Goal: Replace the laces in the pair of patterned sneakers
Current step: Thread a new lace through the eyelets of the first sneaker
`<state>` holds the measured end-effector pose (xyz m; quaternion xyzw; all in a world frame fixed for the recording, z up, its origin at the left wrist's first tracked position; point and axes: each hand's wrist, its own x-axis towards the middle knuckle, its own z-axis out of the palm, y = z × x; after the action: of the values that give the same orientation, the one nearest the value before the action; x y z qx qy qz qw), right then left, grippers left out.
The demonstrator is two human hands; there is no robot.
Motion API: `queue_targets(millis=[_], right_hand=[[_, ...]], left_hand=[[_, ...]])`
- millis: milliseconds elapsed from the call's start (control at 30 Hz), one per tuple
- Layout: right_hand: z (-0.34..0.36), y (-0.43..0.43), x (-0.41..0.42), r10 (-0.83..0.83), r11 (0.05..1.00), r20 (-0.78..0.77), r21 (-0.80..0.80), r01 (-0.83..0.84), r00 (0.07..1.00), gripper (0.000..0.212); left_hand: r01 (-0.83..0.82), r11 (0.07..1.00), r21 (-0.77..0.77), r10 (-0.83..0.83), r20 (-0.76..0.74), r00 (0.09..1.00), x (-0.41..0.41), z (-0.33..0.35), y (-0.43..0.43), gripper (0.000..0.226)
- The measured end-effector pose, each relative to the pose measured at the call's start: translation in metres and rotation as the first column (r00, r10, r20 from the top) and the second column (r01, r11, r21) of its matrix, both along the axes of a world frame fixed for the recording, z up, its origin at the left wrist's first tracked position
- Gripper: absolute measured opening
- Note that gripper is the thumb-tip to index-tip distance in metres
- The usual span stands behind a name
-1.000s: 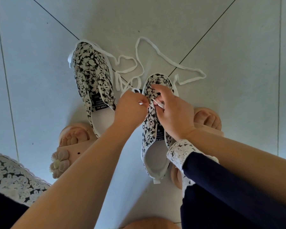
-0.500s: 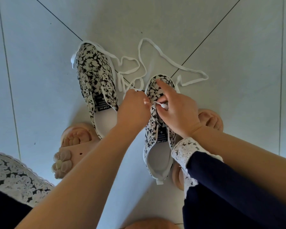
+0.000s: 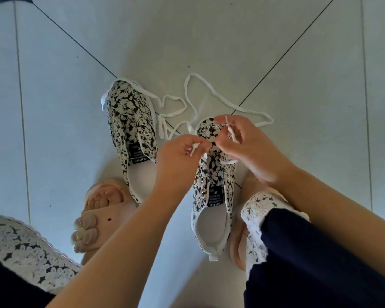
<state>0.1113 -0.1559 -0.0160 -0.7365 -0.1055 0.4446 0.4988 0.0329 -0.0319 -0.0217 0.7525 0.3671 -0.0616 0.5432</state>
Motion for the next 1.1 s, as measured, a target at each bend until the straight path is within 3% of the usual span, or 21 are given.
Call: queue_targets(millis=[100,233,433,633,933,1033,1100], right_hand=[[0.001,0.003,-0.002,-0.11,0.988,-0.086,0.096,0.118,0.99,0.018],[0.003,0.008,0.0,-0.283,0.957,0.015,0.077,0.281,0.959,0.025],[0.006,0.009,0.004,-0.302,0.946,0.012,0.13,0.298,0.953,0.018],[0.003,0.007,0.013,-0.148,0.978,-0.067,0.135,0.156,0.987,0.019],[0.02,0.009,0.024,0.123,0.992,0.174,-0.004,-0.124,0.977,0.019],[0.025,0.01,0.026,0.152,0.987,0.229,0.012,-0.159,0.962,0.02],[0.028,0.01,0.027,0.102,0.988,0.176,0.1,-0.12,0.979,0.022]], left_hand=[[-0.004,1.0,-0.031,0.005,0.022,1.0,0.009,0.008,0.0,0.023],[-0.002,1.0,-0.017,0.002,-0.017,1.0,0.017,0.012,-0.002,0.028],[0.101,0.994,0.037,-0.1,-0.037,0.994,0.021,0.016,-0.003,0.015],[0.107,0.994,0.011,-0.106,-0.03,0.994,0.018,0.016,0.001,0.014],[0.17,0.985,0.03,-0.168,-0.057,0.984,0.021,0.025,-0.002,0.025],[0.053,0.993,-0.102,-0.057,-0.038,0.998,0.019,0.027,0.001,0.014],[0.007,0.976,-0.22,-0.012,-0.022,1.0,0.019,0.028,0.002,0.008]])
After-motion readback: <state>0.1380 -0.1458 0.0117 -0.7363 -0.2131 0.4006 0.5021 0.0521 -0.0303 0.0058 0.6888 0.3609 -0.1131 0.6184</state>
